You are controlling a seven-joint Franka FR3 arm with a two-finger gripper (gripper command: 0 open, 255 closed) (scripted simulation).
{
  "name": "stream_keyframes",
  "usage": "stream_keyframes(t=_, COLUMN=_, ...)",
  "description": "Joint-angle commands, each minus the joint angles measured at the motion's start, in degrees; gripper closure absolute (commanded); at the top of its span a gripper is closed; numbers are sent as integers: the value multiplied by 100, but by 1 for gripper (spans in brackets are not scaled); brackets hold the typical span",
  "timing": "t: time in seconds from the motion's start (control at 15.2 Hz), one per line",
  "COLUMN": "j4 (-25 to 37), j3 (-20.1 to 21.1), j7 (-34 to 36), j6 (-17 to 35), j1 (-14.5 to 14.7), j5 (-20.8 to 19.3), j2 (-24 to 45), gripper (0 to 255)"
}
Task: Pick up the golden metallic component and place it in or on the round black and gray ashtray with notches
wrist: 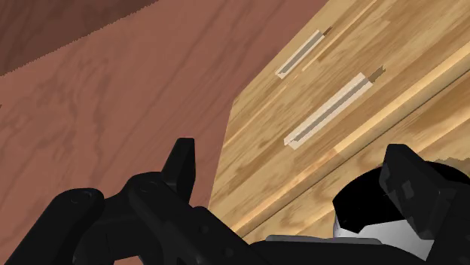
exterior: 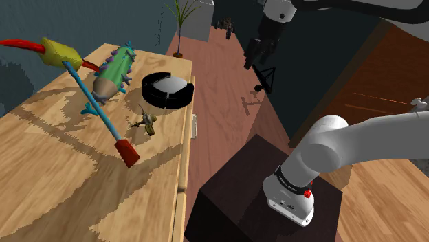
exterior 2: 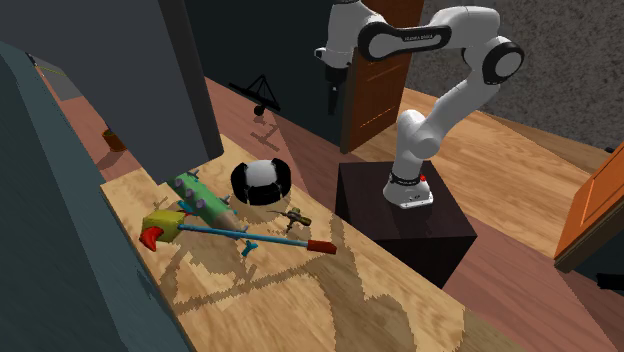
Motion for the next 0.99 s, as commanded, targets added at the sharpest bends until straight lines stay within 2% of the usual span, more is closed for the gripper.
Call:
stream_keyframes(t=0.0, j4=0, j3=0, j7=0, j6=0, j1=0, j5=0, j2=0, gripper=0)
stream_keyframes(t=0.46, j4=-10, j3=630, j7=704, j6=616, j1=329, j5=481, j2=712, gripper=0)
stream_keyframes(t=0.92, j4=287, j3=1236, j7=1372, j6=1225, j1=606, j5=814, j2=1671, gripper=0)
